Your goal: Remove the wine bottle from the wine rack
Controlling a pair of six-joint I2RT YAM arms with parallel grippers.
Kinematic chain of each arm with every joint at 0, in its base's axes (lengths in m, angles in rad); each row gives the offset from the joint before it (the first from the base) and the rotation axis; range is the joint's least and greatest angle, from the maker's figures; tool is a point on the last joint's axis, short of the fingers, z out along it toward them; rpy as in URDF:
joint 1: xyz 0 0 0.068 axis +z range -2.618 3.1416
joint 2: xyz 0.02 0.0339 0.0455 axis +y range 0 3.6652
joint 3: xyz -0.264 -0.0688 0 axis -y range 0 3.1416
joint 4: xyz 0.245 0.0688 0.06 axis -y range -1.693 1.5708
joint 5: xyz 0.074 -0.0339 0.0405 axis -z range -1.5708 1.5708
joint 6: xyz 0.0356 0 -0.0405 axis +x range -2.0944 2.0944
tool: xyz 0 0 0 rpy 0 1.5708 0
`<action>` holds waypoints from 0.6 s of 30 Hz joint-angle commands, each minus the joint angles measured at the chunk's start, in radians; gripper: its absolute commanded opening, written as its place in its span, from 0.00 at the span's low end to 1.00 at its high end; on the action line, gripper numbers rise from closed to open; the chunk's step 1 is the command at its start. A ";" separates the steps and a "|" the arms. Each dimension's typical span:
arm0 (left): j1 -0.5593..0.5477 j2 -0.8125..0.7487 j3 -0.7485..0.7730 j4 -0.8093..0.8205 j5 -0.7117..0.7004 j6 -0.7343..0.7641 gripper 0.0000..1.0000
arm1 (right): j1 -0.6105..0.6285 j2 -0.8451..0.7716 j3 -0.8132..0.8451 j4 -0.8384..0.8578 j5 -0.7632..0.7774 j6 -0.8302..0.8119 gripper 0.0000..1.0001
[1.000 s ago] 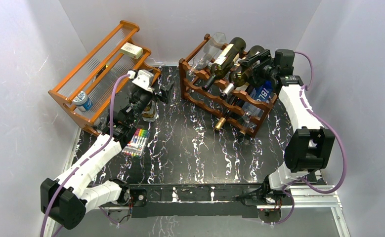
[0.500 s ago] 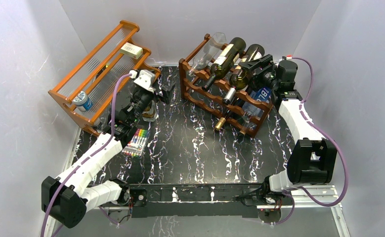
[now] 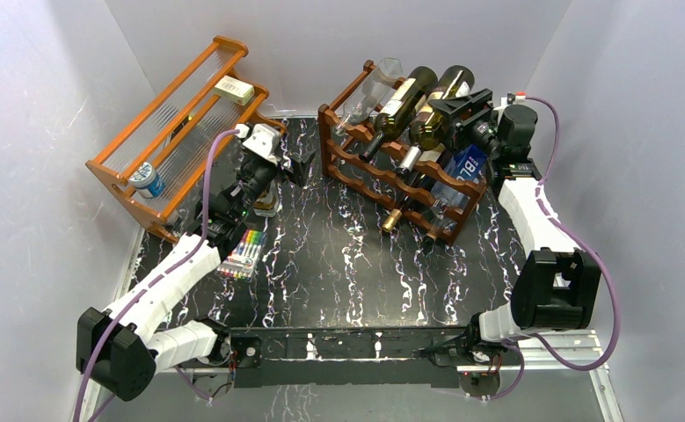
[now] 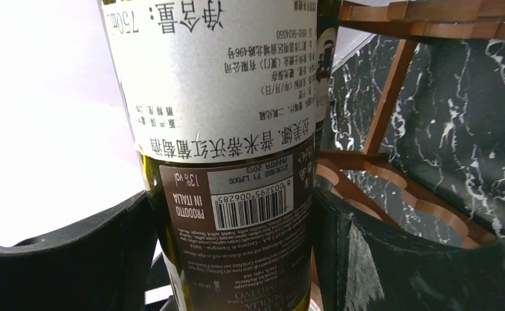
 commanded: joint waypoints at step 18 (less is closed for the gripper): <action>-0.199 -0.010 -0.153 0.290 0.247 0.141 0.98 | -0.033 -0.197 0.073 -0.089 -0.188 0.139 0.46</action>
